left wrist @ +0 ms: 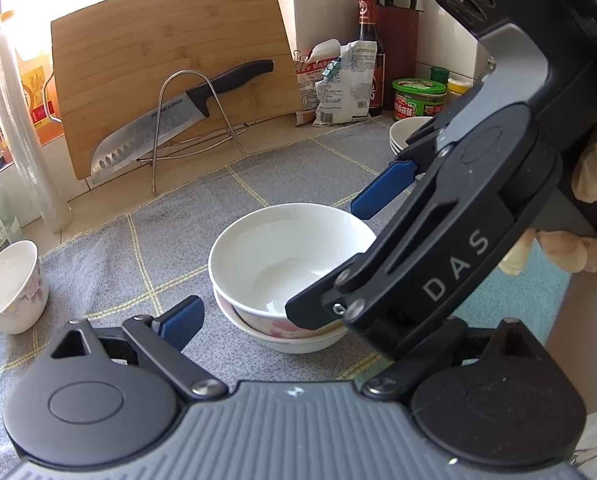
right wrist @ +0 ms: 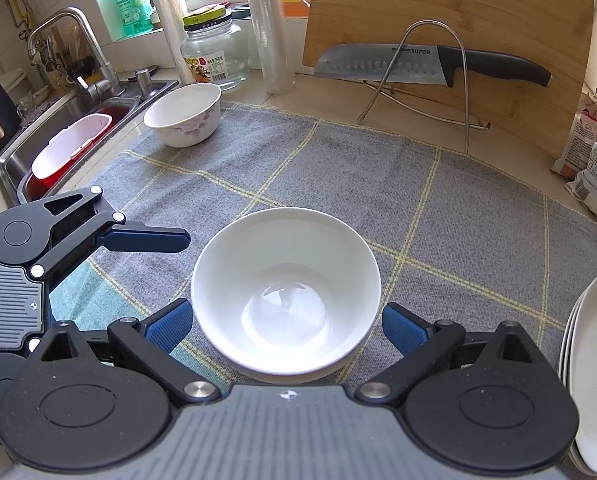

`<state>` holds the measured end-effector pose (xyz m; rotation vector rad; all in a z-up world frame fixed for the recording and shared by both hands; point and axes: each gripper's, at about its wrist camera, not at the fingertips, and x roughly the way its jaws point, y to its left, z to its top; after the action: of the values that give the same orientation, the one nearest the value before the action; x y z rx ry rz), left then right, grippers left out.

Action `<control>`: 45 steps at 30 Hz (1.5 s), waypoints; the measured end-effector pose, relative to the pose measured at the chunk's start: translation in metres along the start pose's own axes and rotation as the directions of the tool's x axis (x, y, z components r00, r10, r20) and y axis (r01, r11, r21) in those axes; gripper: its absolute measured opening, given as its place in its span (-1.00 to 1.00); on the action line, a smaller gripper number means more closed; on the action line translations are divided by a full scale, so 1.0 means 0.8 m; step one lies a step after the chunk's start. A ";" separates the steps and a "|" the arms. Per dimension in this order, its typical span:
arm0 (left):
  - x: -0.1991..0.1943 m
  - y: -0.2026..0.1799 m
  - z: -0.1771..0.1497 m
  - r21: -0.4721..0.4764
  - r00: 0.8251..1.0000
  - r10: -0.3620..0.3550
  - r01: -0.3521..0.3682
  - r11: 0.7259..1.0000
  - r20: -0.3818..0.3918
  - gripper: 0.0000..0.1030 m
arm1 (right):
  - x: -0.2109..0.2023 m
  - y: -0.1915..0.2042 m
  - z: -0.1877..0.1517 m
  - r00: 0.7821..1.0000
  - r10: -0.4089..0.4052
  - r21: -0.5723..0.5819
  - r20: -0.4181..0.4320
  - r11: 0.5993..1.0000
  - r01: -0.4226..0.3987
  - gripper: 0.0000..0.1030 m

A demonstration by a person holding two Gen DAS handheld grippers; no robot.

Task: Organize plates and bowls
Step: 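Withdraw the right tool from the bowl stack, then move the left tool to the white bowl beside the glass jar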

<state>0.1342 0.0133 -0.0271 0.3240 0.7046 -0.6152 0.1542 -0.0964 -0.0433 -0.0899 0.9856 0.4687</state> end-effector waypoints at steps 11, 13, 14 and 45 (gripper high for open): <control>-0.023 0.005 -0.004 -0.082 0.996 0.089 -0.089 0.993 -0.012 0.88 | -0.016 -0.009 0.001 0.997 0.030 -0.030 0.075 0.999 -0.028 1.00; -0.029 0.005 -0.006 -0.098 0.993 0.114 -0.116 0.988 -0.024 0.88 | -0.019 -0.010 0.002 0.995 0.039 -0.055 0.089 0.998 -0.034 1.00; -0.032 0.005 -0.007 -0.104 0.991 0.129 -0.132 0.986 -0.031 0.88 | -0.020 -0.010 0.002 0.995 0.040 -0.069 0.095 0.997 -0.033 1.00; -0.041 0.285 -0.026 -0.219 0.965 0.247 -0.261 0.940 -0.089 0.89 | 0.061 0.174 0.084 0.967 -0.107 -0.118 0.230 0.983 0.137 1.00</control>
<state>0.2466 0.2141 -0.0027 0.2151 0.7694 -0.2748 0.1705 0.0641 -0.0266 -0.2131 0.7231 0.4210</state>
